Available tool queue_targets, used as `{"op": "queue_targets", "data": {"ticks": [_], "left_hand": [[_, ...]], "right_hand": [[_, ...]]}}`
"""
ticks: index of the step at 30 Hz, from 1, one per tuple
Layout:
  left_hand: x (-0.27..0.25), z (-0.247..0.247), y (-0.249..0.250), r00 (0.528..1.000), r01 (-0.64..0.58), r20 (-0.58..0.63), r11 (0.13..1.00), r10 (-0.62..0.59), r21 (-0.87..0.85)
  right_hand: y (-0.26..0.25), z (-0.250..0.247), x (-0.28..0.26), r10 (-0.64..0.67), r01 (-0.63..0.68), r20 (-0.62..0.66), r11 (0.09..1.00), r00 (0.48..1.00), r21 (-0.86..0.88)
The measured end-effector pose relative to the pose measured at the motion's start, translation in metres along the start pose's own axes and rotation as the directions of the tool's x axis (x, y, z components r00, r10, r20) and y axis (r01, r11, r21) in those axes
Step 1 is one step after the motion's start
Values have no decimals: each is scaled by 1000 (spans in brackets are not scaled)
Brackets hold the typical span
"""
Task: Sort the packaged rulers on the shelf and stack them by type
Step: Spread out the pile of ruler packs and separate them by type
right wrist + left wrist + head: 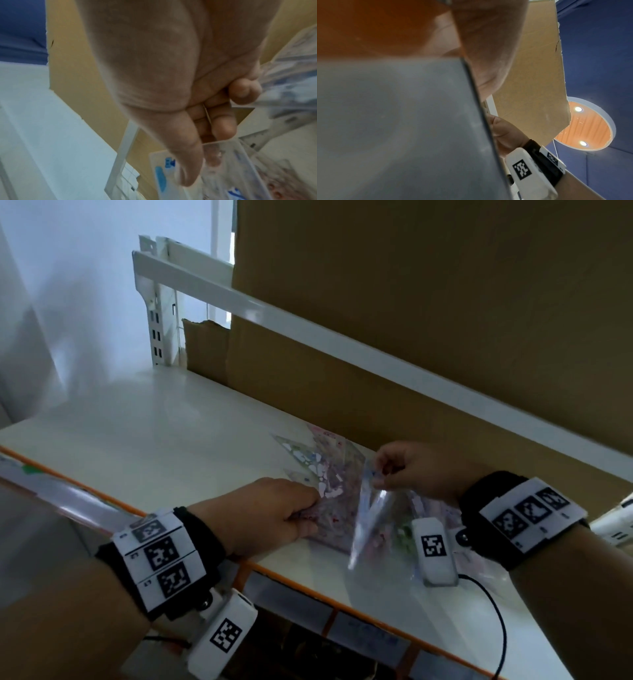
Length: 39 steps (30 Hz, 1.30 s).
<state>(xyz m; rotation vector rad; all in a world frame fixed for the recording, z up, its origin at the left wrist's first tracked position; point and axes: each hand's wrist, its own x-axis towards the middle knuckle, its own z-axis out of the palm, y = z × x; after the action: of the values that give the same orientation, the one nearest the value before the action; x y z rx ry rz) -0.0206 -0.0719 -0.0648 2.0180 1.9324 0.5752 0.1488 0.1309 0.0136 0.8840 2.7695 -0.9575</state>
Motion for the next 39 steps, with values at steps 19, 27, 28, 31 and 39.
{"op": "queue_targets", "data": {"ticks": [19,27,28,31,39], "left_hand": [[0,1,3,999,35,-3,999,-35,18],[-1,1,2,999,28,-17,1000,-28,14],[-1,1,3,999,27,-21,1000,-27,10],[-2,0,4,999,29,-22,999,-29,17],[0,-1,4,999,47,-4,998,-47,32]], "right_hand": [[4,16,-42,46,181,240,523,970,-833],[5,2,-31,15,113,207,797,978,-593],[6,-2,-30,1,102,192,844,981,-527],[14,-9,-26,-49,78,102,949,994,-304],[25,-7,-23,-134,155,-120,969,984,191]]}}
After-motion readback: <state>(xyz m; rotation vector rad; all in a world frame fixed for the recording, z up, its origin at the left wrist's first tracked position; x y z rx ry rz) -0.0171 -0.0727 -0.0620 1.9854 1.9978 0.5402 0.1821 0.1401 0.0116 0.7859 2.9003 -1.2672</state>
